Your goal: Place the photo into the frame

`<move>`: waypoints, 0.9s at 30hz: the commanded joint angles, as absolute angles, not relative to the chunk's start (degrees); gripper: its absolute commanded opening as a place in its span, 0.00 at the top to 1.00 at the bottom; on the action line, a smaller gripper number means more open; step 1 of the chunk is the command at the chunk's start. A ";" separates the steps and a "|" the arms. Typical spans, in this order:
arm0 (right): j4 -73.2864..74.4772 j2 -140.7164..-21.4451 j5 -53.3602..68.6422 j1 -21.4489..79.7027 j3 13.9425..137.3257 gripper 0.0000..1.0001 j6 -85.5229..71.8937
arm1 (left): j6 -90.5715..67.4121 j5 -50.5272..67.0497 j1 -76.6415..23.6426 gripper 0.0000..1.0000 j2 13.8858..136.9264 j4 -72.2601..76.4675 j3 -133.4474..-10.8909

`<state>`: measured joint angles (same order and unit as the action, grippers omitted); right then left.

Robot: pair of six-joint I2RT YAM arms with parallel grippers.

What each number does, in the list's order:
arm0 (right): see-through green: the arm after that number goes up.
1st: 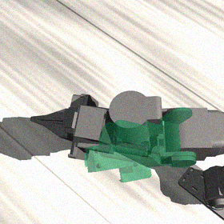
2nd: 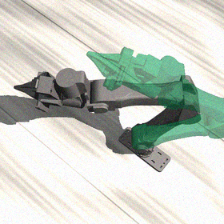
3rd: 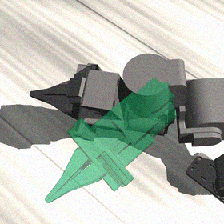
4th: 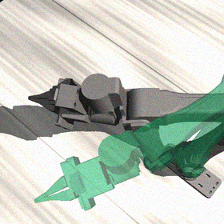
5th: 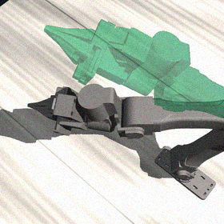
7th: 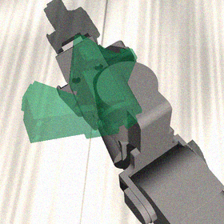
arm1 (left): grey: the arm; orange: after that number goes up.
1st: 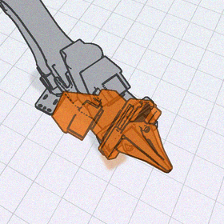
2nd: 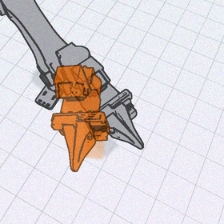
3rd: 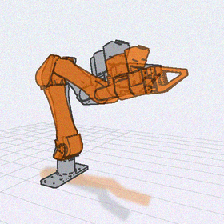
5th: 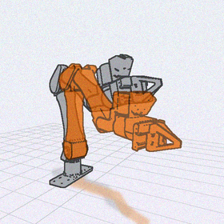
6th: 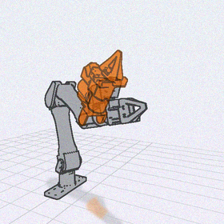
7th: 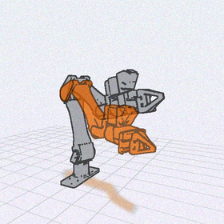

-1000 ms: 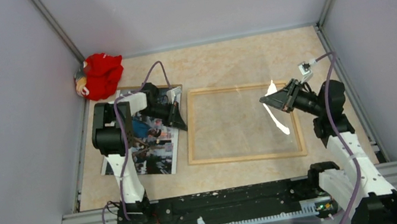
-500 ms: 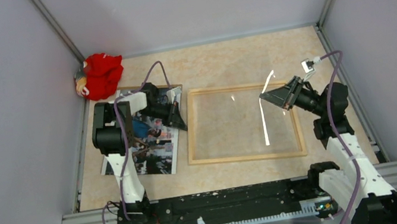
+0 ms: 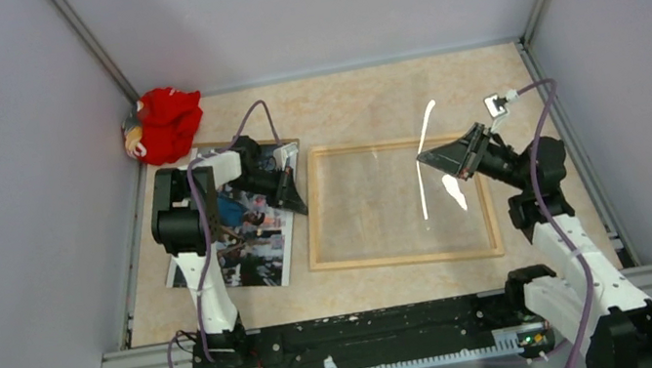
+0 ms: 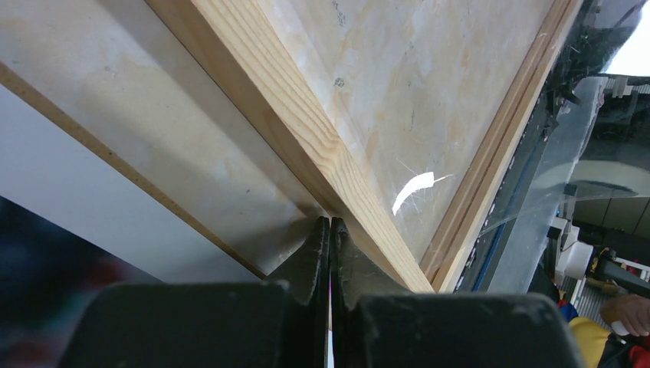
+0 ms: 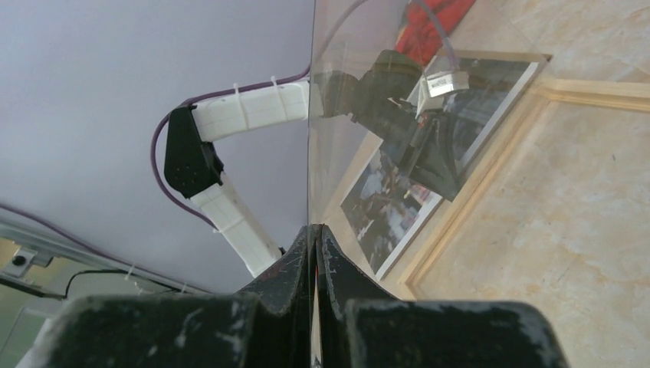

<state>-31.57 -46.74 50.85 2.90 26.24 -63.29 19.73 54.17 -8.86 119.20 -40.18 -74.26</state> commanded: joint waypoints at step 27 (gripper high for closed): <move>-36.10 -51.57 41.58 6.25 26.13 1.00 -72.52 | 21.70 52.94 -8.53 1.00 119.19 -39.97 -75.09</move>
